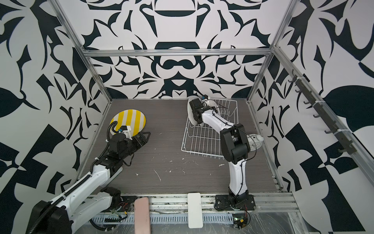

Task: Unload the plates from the dish rack
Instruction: Pick up the plate from the dish rack.

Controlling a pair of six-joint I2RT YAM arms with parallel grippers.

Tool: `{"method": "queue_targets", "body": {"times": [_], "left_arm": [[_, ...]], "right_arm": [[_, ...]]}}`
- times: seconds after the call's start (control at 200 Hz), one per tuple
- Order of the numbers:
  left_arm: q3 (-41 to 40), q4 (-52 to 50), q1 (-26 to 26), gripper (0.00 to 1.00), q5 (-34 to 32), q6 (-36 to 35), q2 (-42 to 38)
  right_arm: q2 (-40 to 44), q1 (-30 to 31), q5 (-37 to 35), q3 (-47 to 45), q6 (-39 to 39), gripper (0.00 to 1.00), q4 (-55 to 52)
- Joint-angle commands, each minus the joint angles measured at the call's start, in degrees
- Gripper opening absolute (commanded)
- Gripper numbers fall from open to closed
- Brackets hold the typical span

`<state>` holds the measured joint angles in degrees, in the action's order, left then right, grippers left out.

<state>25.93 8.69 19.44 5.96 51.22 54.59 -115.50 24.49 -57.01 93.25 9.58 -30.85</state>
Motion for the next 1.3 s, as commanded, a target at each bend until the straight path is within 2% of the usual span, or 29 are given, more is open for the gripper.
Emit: {"method": "queue_targets", "body": {"times": [0.0,0.6,1.115,1.225,1.295], "left_arm": [[1.03,-0.40,0.25,0.93,-0.77,0.33,-0.84],[0.85,-0.60,0.95,0.93,-1.38,0.46,-1.37],[1.57,0.70,1.70,0.93,-0.14,0.61,-2.38],[1.93,1.21,1.83,0.93,0.24,0.61,-2.56],[1.87,2.06,1.92,0.93,0.83,0.56,-2.56]], "right_arm": [[4.31,0.70,-2.40,0.18,-0.62,0.00,0.62],[11.44,2.03,-0.87,-2.09,-2.29,0.00,3.60],[31.21,8.87,-1.62,-11.52,-9.91,0.00,15.42],[35.49,9.52,1.71,-13.24,-9.05,0.00,15.78],[38.65,9.48,8.17,-14.88,-7.61,0.00,15.87]]}}
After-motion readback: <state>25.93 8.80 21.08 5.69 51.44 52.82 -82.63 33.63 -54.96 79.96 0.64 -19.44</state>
